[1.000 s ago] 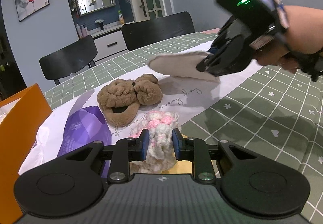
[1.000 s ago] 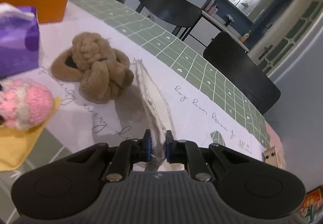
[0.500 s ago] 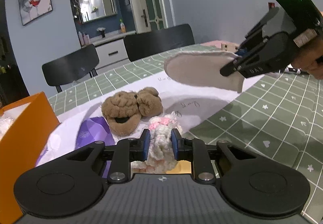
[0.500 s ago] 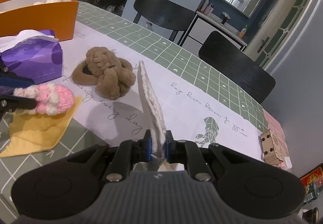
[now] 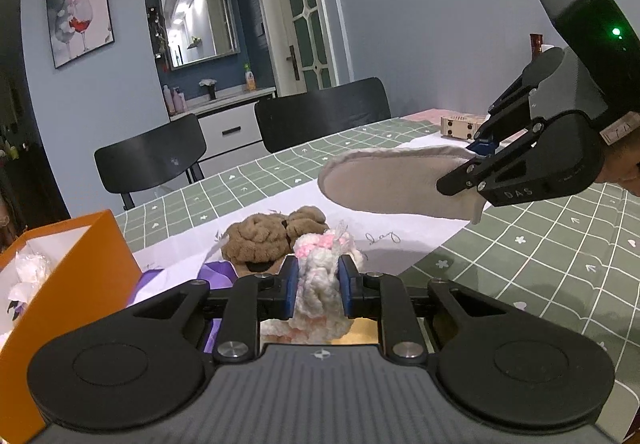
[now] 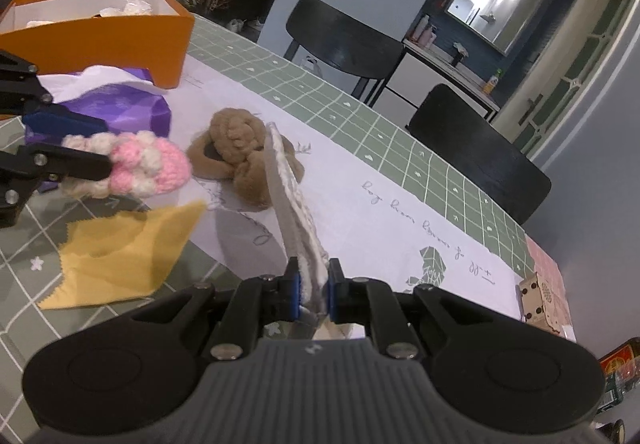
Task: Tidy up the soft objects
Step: 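Grasp and lift the beige cloth pouch with the right gripper while the left gripper holds the crocheted pad, then carry the crocheted pad and cloth pouch with both grippers over the orange box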
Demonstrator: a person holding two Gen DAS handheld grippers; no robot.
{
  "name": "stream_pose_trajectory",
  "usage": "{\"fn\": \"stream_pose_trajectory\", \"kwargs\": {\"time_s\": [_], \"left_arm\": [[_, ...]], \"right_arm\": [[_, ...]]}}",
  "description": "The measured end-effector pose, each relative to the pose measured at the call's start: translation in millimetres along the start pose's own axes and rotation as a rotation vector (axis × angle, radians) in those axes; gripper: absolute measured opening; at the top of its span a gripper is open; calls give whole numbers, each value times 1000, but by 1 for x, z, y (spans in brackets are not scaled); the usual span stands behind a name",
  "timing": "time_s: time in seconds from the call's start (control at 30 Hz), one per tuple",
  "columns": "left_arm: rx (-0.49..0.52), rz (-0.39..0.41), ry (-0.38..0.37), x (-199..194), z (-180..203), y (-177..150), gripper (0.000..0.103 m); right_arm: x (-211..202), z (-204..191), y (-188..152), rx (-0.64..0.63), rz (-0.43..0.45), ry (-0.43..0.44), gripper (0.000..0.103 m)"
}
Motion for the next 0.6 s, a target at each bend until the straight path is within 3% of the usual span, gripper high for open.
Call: {"fn": "stream_pose_trajectory", "kwargs": {"time_s": [0.6], "left_arm": [[-13,91,26,-45,-29,15,23]], "right_arm": [[-49,-38,33,-100,61,-10,11]]}}
Point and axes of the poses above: each gripper's, at about its wrist camera, not at the fingertips, and x roughly the way its jaws point, z to its right, y to its top, the point moved 10 cm from there along x, roughly the way its jaws point, and after that the axes turned 14 degrees about -z, right-handed, at the moved point
